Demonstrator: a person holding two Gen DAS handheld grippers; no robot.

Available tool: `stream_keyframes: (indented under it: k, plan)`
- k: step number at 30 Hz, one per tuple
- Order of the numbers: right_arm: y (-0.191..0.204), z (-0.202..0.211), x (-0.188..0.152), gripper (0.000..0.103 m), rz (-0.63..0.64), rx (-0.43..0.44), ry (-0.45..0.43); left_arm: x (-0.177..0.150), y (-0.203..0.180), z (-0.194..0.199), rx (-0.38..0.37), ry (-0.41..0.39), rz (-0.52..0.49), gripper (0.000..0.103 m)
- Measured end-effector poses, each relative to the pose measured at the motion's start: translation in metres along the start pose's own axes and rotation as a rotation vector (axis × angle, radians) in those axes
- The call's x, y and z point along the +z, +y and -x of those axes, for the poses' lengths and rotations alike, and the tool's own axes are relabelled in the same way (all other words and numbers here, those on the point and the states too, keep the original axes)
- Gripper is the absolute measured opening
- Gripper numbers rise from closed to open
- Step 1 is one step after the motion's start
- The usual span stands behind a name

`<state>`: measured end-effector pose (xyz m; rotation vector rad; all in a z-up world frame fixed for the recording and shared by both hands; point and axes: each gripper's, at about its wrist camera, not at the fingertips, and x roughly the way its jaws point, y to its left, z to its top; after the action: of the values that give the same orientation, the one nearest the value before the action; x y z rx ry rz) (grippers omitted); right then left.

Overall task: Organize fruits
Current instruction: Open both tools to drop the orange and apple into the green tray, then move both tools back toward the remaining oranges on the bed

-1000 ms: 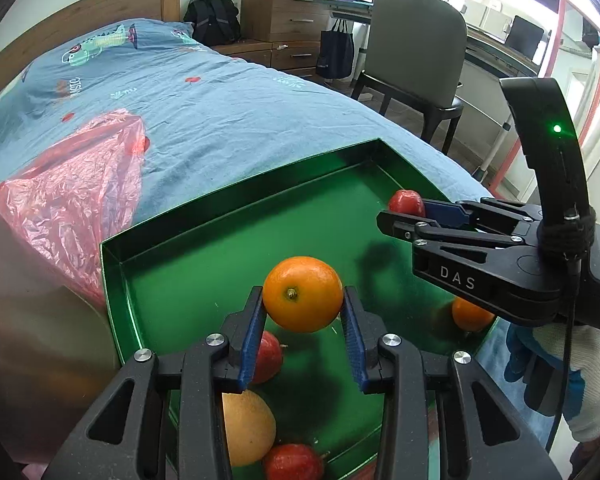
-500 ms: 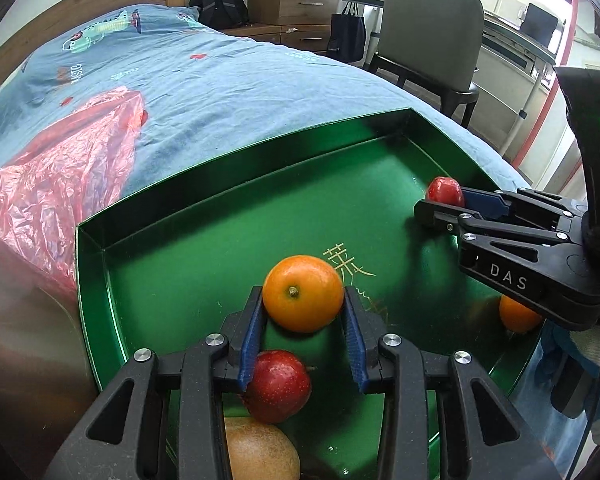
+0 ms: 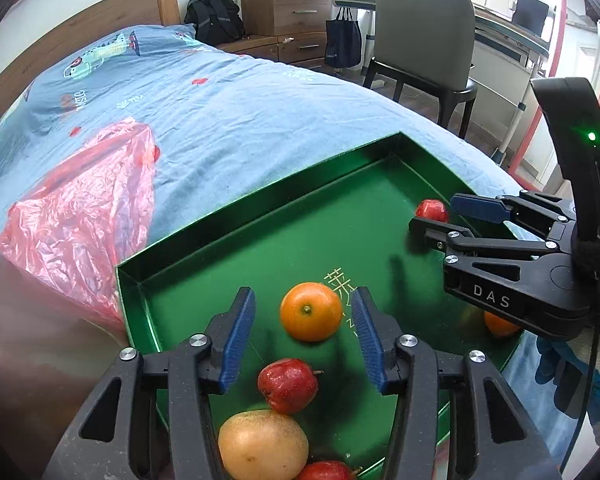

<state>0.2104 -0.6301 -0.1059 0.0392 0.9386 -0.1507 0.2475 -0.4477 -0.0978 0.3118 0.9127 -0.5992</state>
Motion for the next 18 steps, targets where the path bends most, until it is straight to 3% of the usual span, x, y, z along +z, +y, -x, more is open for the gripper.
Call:
stream_keyframes:
  k: [9, 18]
  plan:
    - [0.012, 0.067, 0.005, 0.093, -0.002, -0.021, -0.059, -0.017, 0.007, 0.071, -0.046, -0.044, -0.005, 0.046]
    - [0.043, 0.115, -0.037, 0.093, 0.004, 0.001, -0.038, -0.072, 0.013, 0.135, -0.030, -0.076, -0.021, 0.048]
